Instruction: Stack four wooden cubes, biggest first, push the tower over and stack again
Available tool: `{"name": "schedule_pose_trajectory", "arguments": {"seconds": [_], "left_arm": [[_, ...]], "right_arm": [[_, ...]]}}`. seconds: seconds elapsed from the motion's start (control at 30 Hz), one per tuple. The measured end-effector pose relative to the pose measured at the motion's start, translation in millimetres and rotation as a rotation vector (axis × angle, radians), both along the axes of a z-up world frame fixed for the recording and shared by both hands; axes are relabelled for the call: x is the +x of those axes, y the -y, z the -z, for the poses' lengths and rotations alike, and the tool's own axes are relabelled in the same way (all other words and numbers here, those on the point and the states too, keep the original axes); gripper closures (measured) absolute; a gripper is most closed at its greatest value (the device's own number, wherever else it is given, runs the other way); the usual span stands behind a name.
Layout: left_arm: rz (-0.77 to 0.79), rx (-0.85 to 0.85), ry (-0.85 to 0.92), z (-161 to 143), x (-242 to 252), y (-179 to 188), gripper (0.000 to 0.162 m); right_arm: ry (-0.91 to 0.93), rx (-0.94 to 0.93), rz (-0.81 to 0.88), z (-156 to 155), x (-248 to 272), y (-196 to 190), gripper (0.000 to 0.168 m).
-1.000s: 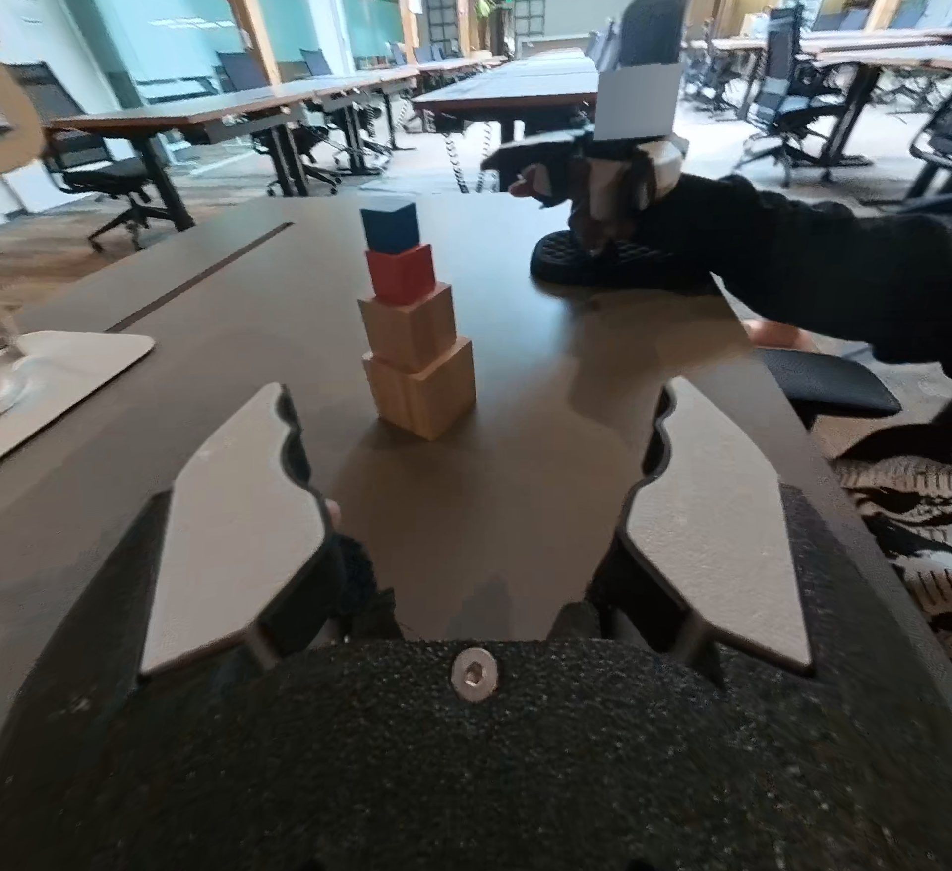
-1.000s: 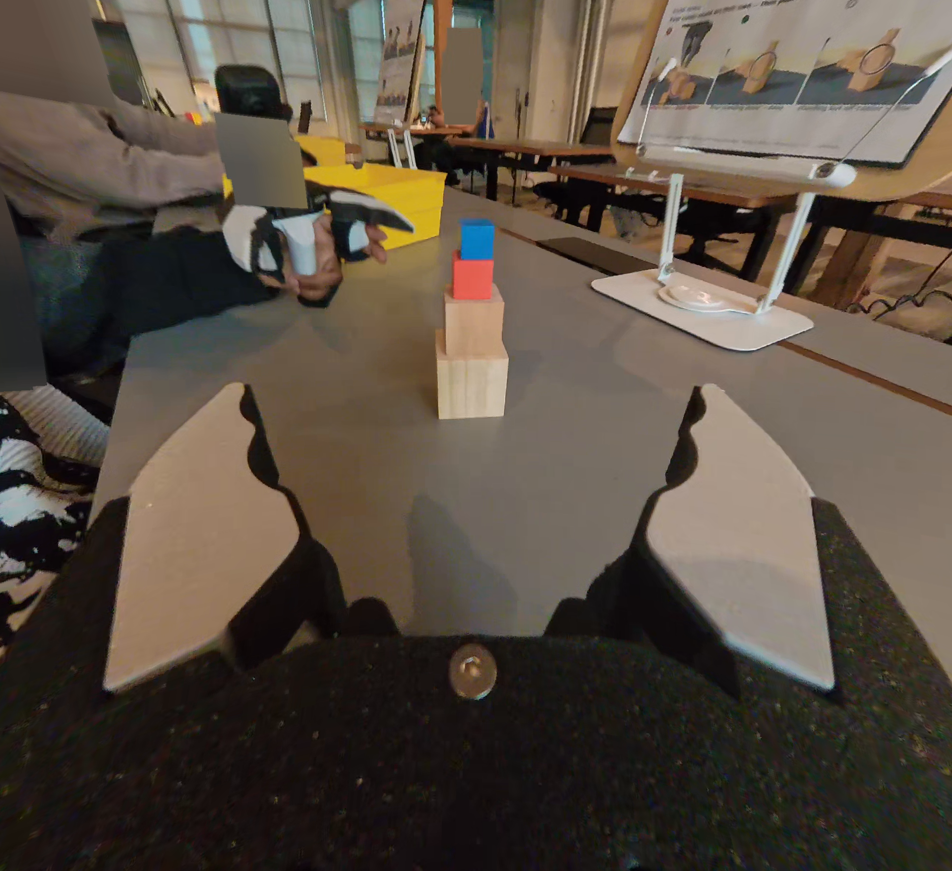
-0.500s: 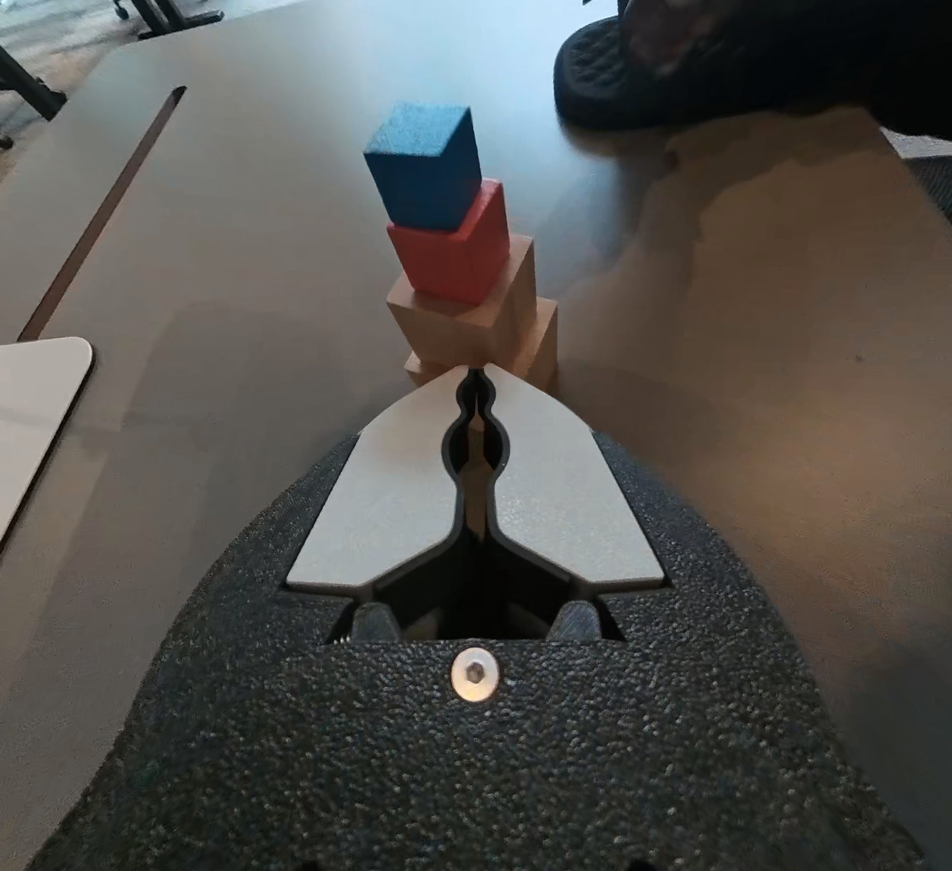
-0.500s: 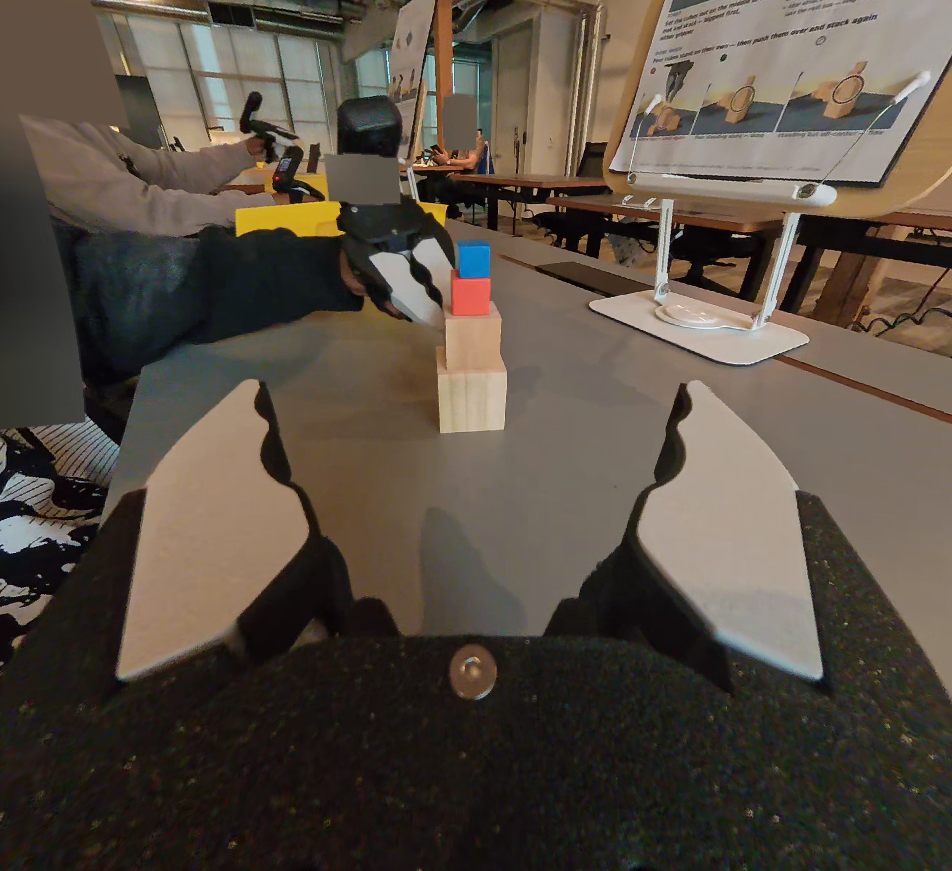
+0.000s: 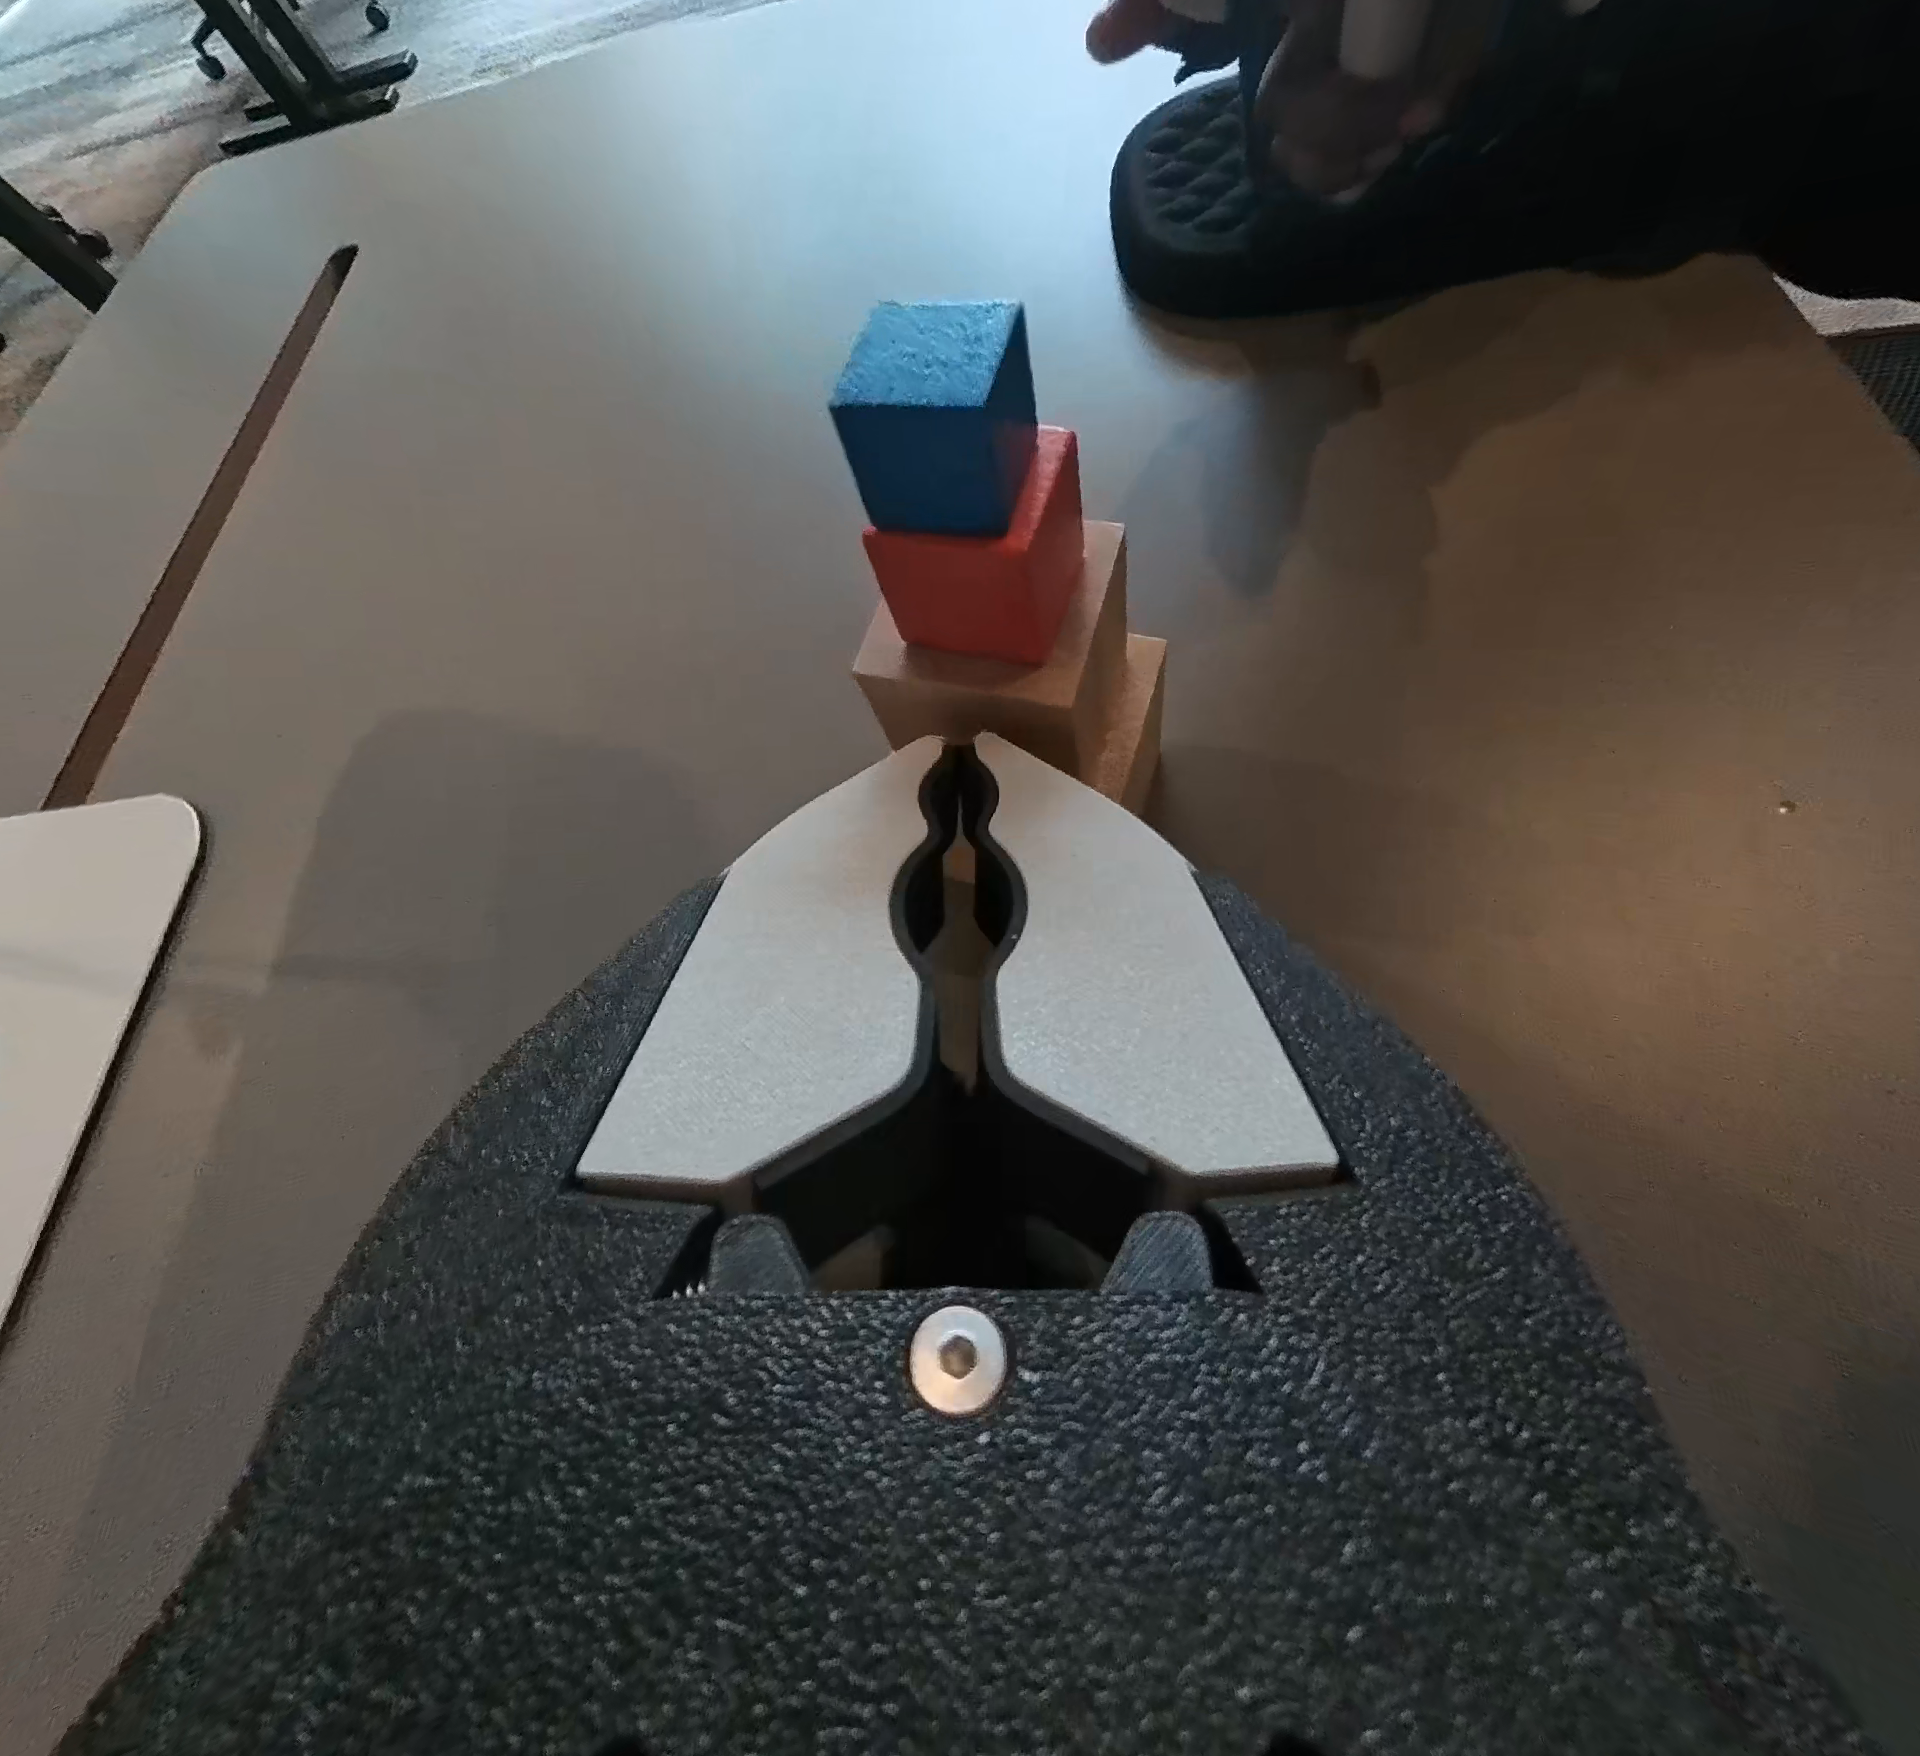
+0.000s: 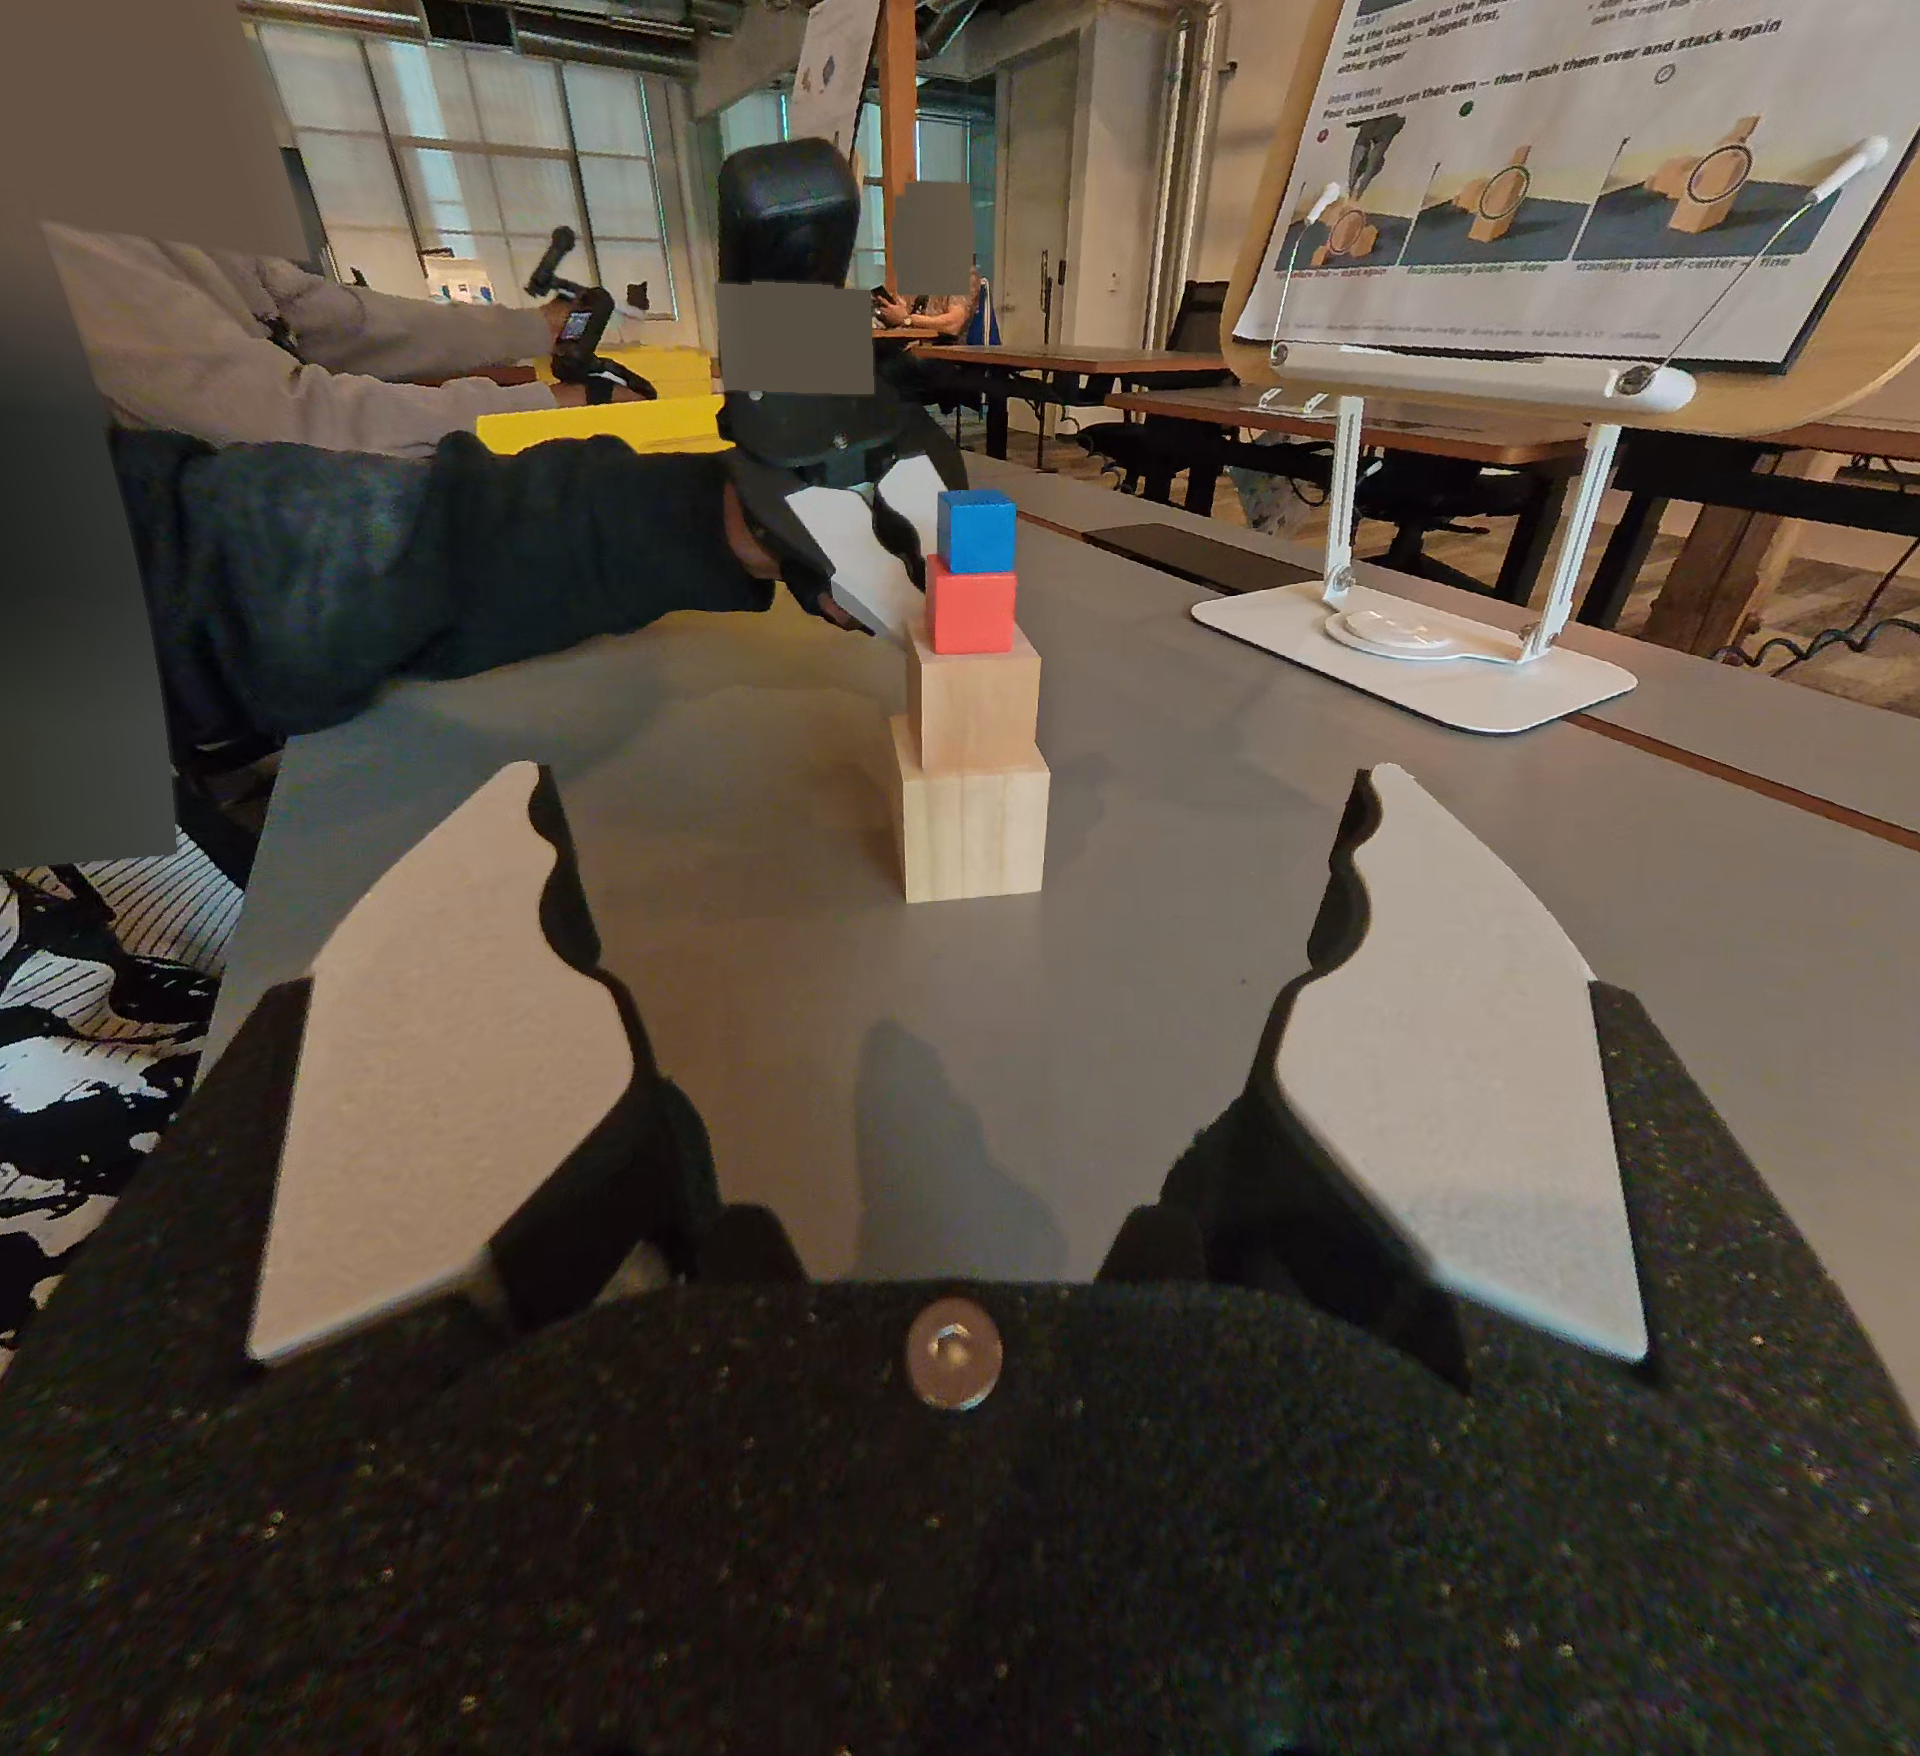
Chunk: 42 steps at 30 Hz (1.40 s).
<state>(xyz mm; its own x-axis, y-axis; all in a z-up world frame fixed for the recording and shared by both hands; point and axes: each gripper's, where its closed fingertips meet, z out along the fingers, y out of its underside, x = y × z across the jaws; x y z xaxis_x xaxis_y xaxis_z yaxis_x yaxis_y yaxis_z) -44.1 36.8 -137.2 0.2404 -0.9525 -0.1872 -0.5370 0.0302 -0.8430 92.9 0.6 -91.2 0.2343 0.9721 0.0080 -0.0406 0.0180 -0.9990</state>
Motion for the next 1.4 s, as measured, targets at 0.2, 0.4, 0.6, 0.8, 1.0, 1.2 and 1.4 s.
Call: {"name": "schedule_pose_trajectory", "arguments": {"seconds": [0.2,0.4,0.6,0.8,1.0,1.2,1.4], "left_arm": [[0.029,-0.003,-0.003,-2,12,-1,0.162],[0.004,-0.047,0.004,8,5,-13,0.162],[0.082,-0.079,0.116,-7,21,-5,0.162],[0.124,-0.048,0.069,-13,41,-1,0.162],[0.108,-0.062,0.060,-9,43,-7,0.162],[0.106,-0.065,0.083,-8,24,11,0.162],[-0.026,0.063,0.067,-14,46,37,0.162]], "right_arm": [[0.003,-0.009,0.001,1,0,-1,0.034],[-0.002,-0.004,0.004,0,0,-1,0.035],[0.006,-0.010,0.001,1,-1,-1,0.035],[0.002,-0.008,0.003,1,0,-1,0.035],[0.005,-0.010,0.004,1,-1,-1,0.035],[0.005,-0.008,0.002,1,-1,-1,0.035],[0.001,0.001,0.007,0,0,0,0.035]]}}
